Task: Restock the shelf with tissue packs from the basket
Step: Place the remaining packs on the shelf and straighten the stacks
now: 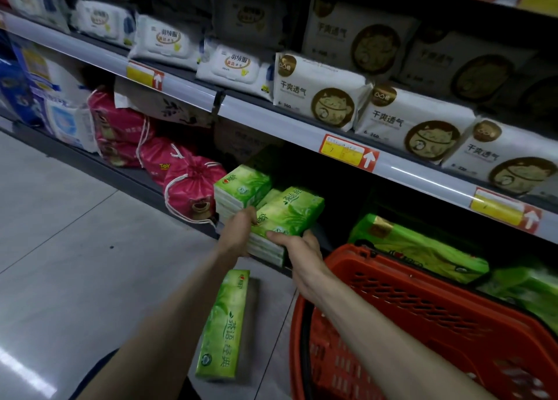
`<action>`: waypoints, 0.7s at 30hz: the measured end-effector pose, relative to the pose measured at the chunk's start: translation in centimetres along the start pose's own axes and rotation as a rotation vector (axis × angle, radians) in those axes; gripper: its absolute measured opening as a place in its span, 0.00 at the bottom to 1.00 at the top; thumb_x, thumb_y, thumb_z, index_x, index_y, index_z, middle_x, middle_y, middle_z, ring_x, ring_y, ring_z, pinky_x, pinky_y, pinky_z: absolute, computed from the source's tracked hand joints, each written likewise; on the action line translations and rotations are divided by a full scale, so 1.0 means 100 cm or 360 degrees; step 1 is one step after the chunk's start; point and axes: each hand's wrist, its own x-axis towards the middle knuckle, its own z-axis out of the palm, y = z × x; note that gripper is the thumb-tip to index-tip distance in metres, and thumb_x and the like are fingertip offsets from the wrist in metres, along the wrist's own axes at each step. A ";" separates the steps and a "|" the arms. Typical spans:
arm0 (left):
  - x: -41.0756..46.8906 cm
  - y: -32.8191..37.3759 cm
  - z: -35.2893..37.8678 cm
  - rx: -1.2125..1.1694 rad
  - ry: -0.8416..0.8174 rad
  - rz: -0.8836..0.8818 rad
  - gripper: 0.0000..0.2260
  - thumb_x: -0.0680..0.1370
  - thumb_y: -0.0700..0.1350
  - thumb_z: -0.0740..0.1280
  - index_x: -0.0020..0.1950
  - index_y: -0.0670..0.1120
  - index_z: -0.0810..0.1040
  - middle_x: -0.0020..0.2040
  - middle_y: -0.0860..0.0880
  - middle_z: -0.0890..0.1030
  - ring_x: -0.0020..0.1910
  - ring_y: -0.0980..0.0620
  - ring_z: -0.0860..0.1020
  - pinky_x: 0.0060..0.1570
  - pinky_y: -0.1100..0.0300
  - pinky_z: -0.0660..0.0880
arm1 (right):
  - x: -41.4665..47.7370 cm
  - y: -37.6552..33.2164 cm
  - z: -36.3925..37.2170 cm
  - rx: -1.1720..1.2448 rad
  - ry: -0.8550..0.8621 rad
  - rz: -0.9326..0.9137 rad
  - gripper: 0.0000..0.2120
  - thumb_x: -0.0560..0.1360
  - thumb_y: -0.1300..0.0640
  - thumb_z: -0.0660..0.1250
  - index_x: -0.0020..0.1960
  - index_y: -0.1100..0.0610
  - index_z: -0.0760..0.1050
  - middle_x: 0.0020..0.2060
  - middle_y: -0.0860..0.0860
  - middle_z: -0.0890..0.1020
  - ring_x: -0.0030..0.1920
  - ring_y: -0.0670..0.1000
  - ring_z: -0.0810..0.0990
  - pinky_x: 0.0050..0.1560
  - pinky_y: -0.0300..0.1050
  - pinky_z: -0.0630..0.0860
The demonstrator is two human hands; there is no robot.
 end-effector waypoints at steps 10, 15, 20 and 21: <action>0.043 -0.019 0.031 -0.0259 0.0404 -0.0066 0.31 0.67 0.60 0.71 0.63 0.43 0.72 0.64 0.39 0.74 0.58 0.38 0.77 0.56 0.44 0.79 | 0.063 0.003 -0.010 -0.0329 -0.0125 -0.0040 0.50 0.54 0.60 0.84 0.71 0.46 0.67 0.61 0.51 0.85 0.61 0.53 0.84 0.65 0.56 0.82; 0.058 -0.024 0.035 -0.0599 0.0412 -0.0205 0.30 0.68 0.52 0.78 0.65 0.42 0.75 0.66 0.41 0.75 0.59 0.36 0.81 0.50 0.48 0.83 | 0.090 0.029 -0.007 -0.0453 0.0060 -0.0103 0.57 0.50 0.39 0.84 0.76 0.36 0.66 0.71 0.53 0.76 0.68 0.56 0.79 0.67 0.57 0.80; 0.060 -0.023 0.040 -0.0919 0.0300 -0.0308 0.08 0.83 0.41 0.64 0.61 0.44 0.77 0.74 0.40 0.69 0.61 0.40 0.77 0.58 0.50 0.82 | 0.111 0.032 -0.008 -0.0509 0.0080 -0.0080 0.54 0.62 0.45 0.82 0.82 0.40 0.59 0.73 0.51 0.73 0.67 0.53 0.80 0.64 0.50 0.82; 0.060 -0.021 0.040 -0.0936 0.0284 -0.0300 0.08 0.83 0.41 0.64 0.62 0.43 0.76 0.75 0.40 0.68 0.60 0.41 0.76 0.61 0.49 0.81 | 0.110 0.029 -0.006 -0.0548 0.0076 -0.0084 0.52 0.66 0.46 0.82 0.83 0.41 0.58 0.74 0.50 0.72 0.68 0.53 0.78 0.65 0.49 0.81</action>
